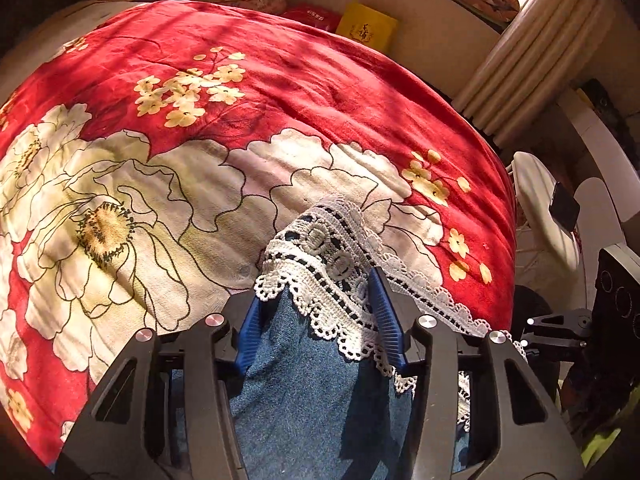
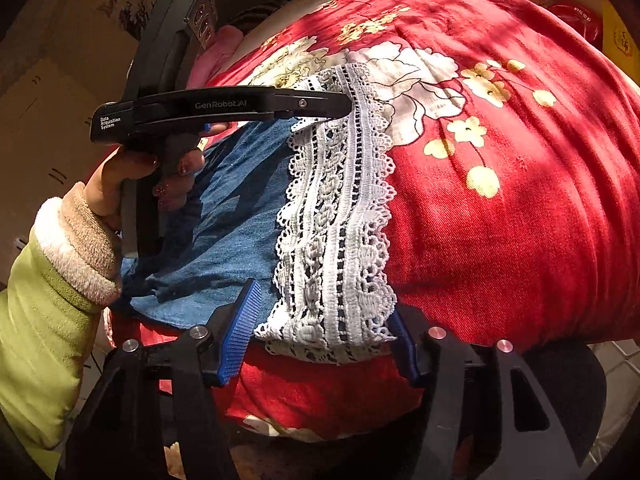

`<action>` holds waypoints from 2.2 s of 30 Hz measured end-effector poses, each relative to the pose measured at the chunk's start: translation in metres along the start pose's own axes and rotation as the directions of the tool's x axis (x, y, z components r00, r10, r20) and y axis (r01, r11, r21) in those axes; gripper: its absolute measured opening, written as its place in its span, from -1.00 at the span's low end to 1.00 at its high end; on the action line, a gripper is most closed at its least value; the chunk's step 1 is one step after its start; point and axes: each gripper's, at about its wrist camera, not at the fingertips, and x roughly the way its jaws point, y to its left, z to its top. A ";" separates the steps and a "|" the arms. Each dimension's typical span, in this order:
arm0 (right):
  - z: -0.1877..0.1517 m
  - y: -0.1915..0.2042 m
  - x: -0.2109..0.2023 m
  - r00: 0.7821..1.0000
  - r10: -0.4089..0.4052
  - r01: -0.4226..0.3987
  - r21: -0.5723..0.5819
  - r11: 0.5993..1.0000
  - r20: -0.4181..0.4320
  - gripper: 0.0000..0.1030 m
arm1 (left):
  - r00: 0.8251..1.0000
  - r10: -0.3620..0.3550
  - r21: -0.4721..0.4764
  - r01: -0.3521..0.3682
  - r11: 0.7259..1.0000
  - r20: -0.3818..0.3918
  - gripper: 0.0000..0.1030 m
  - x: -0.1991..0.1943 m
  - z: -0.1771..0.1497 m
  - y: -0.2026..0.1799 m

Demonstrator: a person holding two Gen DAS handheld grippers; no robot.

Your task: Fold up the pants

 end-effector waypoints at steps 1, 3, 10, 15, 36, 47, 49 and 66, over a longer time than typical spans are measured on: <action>0.000 -0.002 0.000 1.000 0.006 -0.006 0.011 1.000 0.003 -0.42 | 1.000 0.004 -0.003 -0.004 1.000 0.008 -0.56 -0.002 0.000 0.002; 0.002 -0.001 -0.004 0.999 0.029 -0.029 0.019 0.999 0.021 -0.53 | 0.999 -0.010 -0.020 0.010 1.000 0.033 -0.73 -0.008 -0.001 0.007; 0.013 0.046 -0.035 0.986 0.057 -0.035 -0.139 0.990 0.156 -0.56 | 0.978 -0.084 -0.055 0.096 0.994 0.192 -0.78 -0.056 -0.006 0.019; 0.022 0.104 -0.045 0.977 0.083 -0.017 -0.318 0.948 0.194 -0.56 | 0.933 -0.094 -0.083 0.130 0.988 0.348 -0.78 -0.117 -0.024 0.039; -0.046 0.271 0.125 0.988 -0.008 -0.108 -0.734 0.670 -0.152 -0.22 | 0.882 0.092 -0.490 0.168 0.855 0.463 0.45 -0.217 -0.227 0.151; 0.031 0.193 0.043 0.999 0.032 -0.017 -0.512 0.859 0.019 0.13 | 0.876 0.145 -0.532 0.141 0.835 0.461 0.80 -0.235 -0.244 0.127; 0.050 0.172 0.054 0.999 0.022 -0.036 -0.444 0.895 -0.037 0.14 | 0.893 0.148 -0.557 0.130 0.820 0.425 0.80 -0.221 -0.239 0.130; 0.111 0.220 0.113 0.950 0.222 -0.292 -0.372 0.881 -0.219 -0.79 | 0.900 0.162 -0.672 0.173 0.720 0.405 0.58 -0.227 -0.285 0.139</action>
